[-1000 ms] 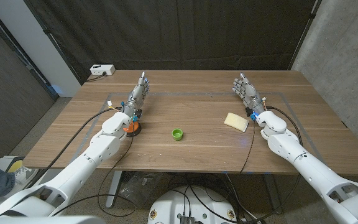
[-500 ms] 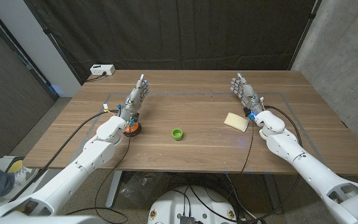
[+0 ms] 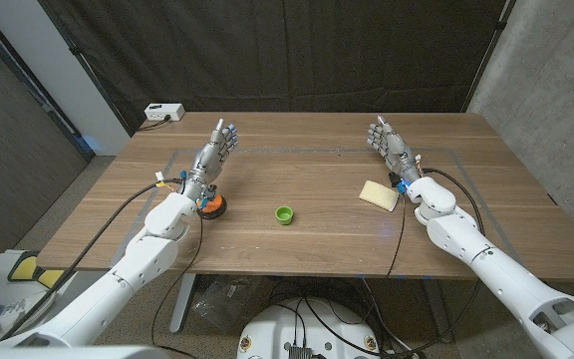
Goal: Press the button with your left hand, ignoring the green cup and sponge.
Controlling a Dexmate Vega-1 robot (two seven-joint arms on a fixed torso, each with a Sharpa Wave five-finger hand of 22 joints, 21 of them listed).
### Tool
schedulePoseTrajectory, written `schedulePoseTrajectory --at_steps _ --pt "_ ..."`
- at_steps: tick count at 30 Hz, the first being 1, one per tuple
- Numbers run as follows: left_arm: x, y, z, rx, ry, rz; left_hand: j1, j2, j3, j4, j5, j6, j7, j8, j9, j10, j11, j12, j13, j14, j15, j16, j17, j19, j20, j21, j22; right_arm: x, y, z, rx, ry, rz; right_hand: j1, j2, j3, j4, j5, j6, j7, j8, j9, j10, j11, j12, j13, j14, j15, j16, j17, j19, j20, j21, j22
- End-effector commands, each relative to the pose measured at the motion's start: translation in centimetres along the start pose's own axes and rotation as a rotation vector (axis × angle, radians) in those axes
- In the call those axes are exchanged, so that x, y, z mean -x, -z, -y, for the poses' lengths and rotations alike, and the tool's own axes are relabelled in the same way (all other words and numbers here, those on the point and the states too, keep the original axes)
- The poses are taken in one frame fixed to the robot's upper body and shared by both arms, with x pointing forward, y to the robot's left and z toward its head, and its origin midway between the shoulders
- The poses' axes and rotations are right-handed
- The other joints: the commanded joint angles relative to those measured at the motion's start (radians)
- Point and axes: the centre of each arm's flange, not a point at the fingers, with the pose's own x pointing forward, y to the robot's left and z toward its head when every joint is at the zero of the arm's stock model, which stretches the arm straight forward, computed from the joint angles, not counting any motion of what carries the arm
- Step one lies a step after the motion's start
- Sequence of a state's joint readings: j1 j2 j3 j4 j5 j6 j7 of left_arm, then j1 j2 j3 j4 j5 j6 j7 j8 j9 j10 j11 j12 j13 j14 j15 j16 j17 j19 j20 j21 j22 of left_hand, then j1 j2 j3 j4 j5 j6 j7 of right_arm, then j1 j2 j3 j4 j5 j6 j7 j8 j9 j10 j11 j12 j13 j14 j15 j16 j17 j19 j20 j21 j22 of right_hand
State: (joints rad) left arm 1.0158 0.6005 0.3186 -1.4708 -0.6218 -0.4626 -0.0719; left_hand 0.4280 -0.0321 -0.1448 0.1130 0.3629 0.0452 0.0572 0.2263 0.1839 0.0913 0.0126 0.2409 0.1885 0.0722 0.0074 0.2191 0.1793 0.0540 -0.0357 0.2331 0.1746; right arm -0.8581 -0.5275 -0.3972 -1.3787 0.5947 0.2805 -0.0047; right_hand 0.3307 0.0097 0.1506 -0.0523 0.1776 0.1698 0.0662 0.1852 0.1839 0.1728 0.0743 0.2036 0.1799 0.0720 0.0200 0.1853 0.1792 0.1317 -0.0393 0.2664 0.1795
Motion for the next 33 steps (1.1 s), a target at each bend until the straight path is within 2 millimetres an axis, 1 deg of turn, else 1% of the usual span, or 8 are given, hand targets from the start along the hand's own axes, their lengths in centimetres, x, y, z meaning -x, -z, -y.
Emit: schedulePoseTrajectory --at_steps 1,3,6,10,15,18,28,33 --pt "2.9 -0.4 -0.4 0.009 0.018 0.092 0.017 0.002 -0.006 -0.010 0.011 0.021 0.003 0.009 0.004 0.036 -0.003 0.010 0.002 0.038 -0.004 0.008 0.003 0.042 -0.013 0.013 0.004 0.5 -0.9 0.4 0.019 -0.005 0.010 0.008 0.001 0.005 -0.003 0.007 0.007 -0.005 0.004 0.003 0.009 -0.001 0.004 0.003 0.009 0.000 0.004 0.001 0.010 -0.028 -0.002 0.001" --pt "3.7 -0.6 -0.4 -0.006 0.007 0.099 0.021 0.001 -0.008 -0.012 0.012 0.033 0.001 0.011 0.004 0.044 0.001 0.010 0.002 0.053 -0.007 0.010 0.002 0.057 -0.012 0.016 0.004 0.4 -1.1 0.6 0.026 -0.012 0.009 0.008 0.001 0.005 -0.003 0.007 0.007 -0.006 0.004 0.003 0.009 -0.001 0.004 0.003 0.009 0.000 0.004 0.001 0.010 -0.028 -0.002 0.001" --pt "4.9 -0.6 -0.5 -0.022 -0.022 0.100 0.026 0.000 -0.012 -0.014 0.014 0.048 0.002 0.013 0.004 0.057 -0.003 0.011 0.003 0.063 -0.008 0.009 0.002 0.069 -0.011 0.017 0.004 0.5 -1.6 0.8 0.032 -0.013 0.013 0.008 0.001 0.005 -0.003 0.007 0.007 -0.006 0.004 0.003 0.009 -0.001 0.004 0.003 0.009 0.000 0.004 0.001 0.010 -0.027 -0.002 0.001" --pt "5.8 -0.8 -1.3 -0.055 -0.020 0.103 0.031 -0.003 -0.016 -0.016 0.015 0.063 0.000 0.015 0.004 0.072 -0.004 0.013 0.003 0.077 -0.012 0.009 0.002 0.086 -0.010 0.020 0.003 0.7 -2.1 0.9 0.037 -0.012 0.025 0.008 0.001 0.005 -0.004 0.007 0.007 -0.006 0.005 0.003 0.010 0.001 0.005 0.003 0.009 -0.001 0.004 0.001 0.011 -0.027 -0.003 0.001" --pt "6.7 -1.3 -2.5 -0.075 -0.049 0.152 0.040 -0.010 -0.025 -0.021 0.019 0.096 -0.004 0.021 0.005 0.100 -0.010 0.016 0.003 0.106 -0.022 0.010 0.002 0.113 -0.011 0.021 0.003 0.9 -2.4 0.3 0.031 -0.020 0.053 0.007 0.001 0.004 -0.005 0.007 0.012 -0.009 0.007 0.003 0.013 -0.002 0.006 0.003 0.012 -0.003 0.004 0.001 0.017 -0.028 -0.003 0.001" --pt "7.6 -2.2 -2.7 -0.111 -0.088 0.158 0.044 -0.012 -0.029 -0.023 0.021 0.117 -0.007 0.025 0.005 0.116 -0.017 0.018 0.003 0.122 -0.024 0.011 0.002 0.127 -0.012 0.022 0.003 0.7 -2.7 0.0 0.014 -0.035 0.079 0.007 0.000 0.003 -0.006 0.007 0.013 -0.010 0.007 0.003 0.017 -0.009 0.007 0.003 0.022 -0.005 0.007 0.001 0.029 -0.032 -0.001 0.001" --pt "10.5 -4.4 -3.2 -0.329 -0.163 0.115 0.050 -0.012 -0.033 -0.025 0.025 0.125 -0.010 0.023 0.005 0.122 -0.021 0.014 0.004 0.126 -0.030 0.006 0.002 0.133 -0.013 0.019 0.003 1.4 -1.8 -1.6 -0.027 -0.040 0.055 0.007 -0.001 0.001 -0.009 0.007 0.019 -0.008 0.009 0.003 0.026 -0.008 0.010 0.003 0.032 -0.010 0.008 0.000 0.044 -0.032 -0.001 0.001" --pt "11.4 -4.4 -3.4 -0.427 -0.198 0.105 0.056 -0.012 -0.035 -0.027 0.028 0.133 -0.016 0.023 0.005 0.128 -0.029 0.013 0.004 0.134 -0.034 0.005 0.002 0.142 -0.017 0.019 0.003 2.2 -1.7 -2.4 -0.018 -0.034 0.041 0.008 -0.001 0.001 -0.009 0.008 0.019 -0.008 0.010 0.003 0.027 -0.006 0.010 0.003 0.033 -0.009 0.008 0.000 0.044 -0.032 -0.002 0.001"
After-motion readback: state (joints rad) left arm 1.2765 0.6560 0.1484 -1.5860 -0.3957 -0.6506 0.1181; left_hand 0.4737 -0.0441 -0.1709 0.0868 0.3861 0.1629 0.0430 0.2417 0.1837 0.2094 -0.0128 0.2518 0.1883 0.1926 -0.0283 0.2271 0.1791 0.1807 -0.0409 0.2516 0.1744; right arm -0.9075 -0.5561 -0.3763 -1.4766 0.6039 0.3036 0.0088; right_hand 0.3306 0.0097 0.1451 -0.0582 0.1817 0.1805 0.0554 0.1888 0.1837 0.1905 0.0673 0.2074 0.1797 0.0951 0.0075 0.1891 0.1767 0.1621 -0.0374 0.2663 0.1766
